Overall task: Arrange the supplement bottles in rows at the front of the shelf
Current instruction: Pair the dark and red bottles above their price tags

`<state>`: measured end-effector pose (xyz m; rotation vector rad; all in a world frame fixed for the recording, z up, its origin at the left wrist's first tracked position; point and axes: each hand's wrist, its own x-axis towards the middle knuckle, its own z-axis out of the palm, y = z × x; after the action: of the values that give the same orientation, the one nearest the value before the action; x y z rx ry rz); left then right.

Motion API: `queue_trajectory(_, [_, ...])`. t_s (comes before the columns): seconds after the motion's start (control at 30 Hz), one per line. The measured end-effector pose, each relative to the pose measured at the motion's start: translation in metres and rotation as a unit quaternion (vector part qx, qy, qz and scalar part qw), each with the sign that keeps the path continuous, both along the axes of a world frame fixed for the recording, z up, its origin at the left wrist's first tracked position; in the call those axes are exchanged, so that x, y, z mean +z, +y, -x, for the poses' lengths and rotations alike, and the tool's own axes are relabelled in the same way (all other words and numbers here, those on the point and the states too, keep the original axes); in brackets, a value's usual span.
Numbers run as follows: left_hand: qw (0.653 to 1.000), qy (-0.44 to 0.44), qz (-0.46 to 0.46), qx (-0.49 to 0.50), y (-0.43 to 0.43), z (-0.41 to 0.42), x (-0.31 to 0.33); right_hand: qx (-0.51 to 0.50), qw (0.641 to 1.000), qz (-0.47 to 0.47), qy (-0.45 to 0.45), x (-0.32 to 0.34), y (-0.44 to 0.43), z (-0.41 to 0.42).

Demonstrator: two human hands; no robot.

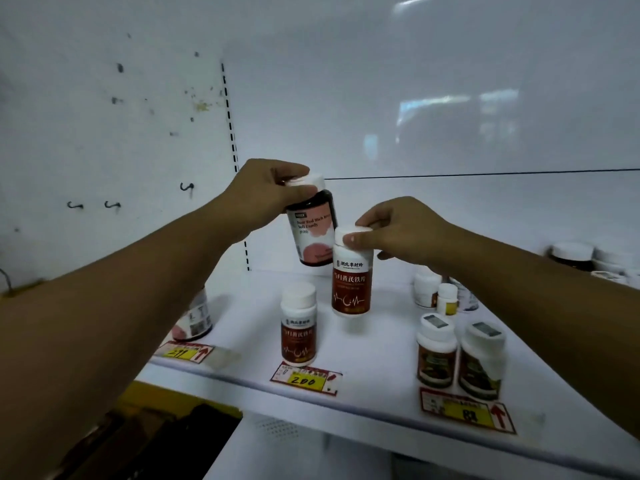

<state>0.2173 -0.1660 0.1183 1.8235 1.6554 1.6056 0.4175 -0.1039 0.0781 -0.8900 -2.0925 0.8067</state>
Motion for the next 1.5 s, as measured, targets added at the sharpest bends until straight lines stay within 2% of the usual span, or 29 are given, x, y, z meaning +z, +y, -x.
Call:
queue_trajectory(0.3, [1.000, -0.001, -0.004, -0.014, -0.001, 0.033, -0.008, -0.011, 0.993, 0.054, -0.108, -0.036, -0.009, 0.023])
queue_trajectory(0.6, [0.997, 0.023, 0.054, -0.041, 0.015, 0.073, -0.016, -0.013, 0.986, 0.088, -0.140, -0.051, -0.019, 0.029])
queue_trajectory(0.67, [0.996, 0.021, 0.060, -0.055, 0.015, 0.078, -0.017, -0.033, 0.984, 0.062, -0.161, -0.045, -0.022, 0.027])
queue_trajectory(0.77, [0.994, 0.029, 0.075, -0.077, 0.010, 0.089, -0.017, -0.118, 0.981, -0.077, -0.132, -0.023, -0.028, 0.035])
queue_trajectory(0.83, [0.990, 0.028, 0.092, -0.101, 0.004, 0.096, -0.017, -0.128, 0.976, -0.131, -0.118, -0.008, -0.034, 0.050])
queue_trajectory(0.9, [0.987, 0.027, 0.105, -0.119, -0.002, 0.103, -0.018, -0.096, 0.981, -0.123, -0.119, 0.002, -0.041, 0.074])
queue_trajectory(1.03, [0.984, 0.050, 0.116, -0.128, -0.015, 0.116, -0.025, -0.057, 0.968, -0.130, -0.207, 0.007, -0.052, 0.132])
queue_trajectory(1.13, [0.982, 0.056, 0.113, -0.137, -0.022, 0.129, -0.033, -0.046, 0.966, -0.131, -0.218, 0.006, -0.056, 0.164])
queue_trajectory(1.3, [0.974, 0.103, 0.147, -0.141, -0.030, 0.162, -0.039, -0.057, 0.963, -0.115, -0.236, -0.002, -0.059, 0.194])
queue_trajectory(1.4, [0.976, 0.153, 0.132, -0.077, -0.031, 0.186, -0.041, -0.069, 0.961, -0.098, -0.251, -0.015, -0.056, 0.206])
queue_trajectory(1.5, [0.961, 0.237, 0.143, -0.024, -0.029, 0.206, -0.047, -0.065, 0.965, -0.060, -0.246, -0.025, -0.053, 0.216])
